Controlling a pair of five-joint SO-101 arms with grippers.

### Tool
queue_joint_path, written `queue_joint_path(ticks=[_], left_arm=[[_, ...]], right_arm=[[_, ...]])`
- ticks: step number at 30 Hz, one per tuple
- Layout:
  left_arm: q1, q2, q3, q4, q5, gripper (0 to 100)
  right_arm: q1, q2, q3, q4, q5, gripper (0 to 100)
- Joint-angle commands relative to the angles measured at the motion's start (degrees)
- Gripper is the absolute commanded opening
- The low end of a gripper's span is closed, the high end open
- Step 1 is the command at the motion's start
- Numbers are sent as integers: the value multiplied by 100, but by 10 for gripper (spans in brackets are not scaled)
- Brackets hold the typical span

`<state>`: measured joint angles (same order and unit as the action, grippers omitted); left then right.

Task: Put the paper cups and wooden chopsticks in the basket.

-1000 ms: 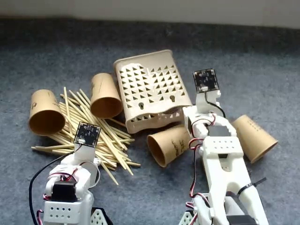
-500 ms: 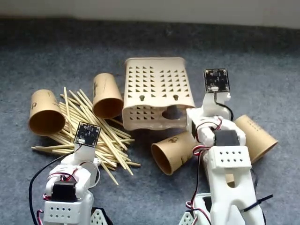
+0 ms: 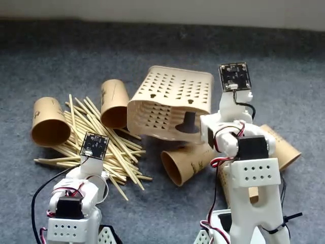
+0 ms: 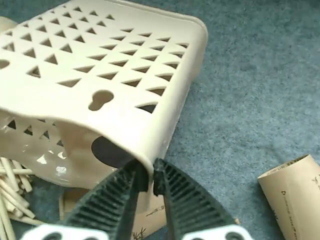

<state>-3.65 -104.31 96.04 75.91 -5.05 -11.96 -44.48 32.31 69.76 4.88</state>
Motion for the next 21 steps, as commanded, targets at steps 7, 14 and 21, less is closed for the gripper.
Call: queue_joint_path(ticks=[7,14,21], left_arm=[[92,-84,110,18,-44,16],[92,-84,110,18,-44,16],[92,-84,110,18,-44,16]], right_arm=[[-558,-198,-1358,1218,255,5],[-549,-198,-1982,1727,246,5],[-541,-66,-2316,1877,237,5]])
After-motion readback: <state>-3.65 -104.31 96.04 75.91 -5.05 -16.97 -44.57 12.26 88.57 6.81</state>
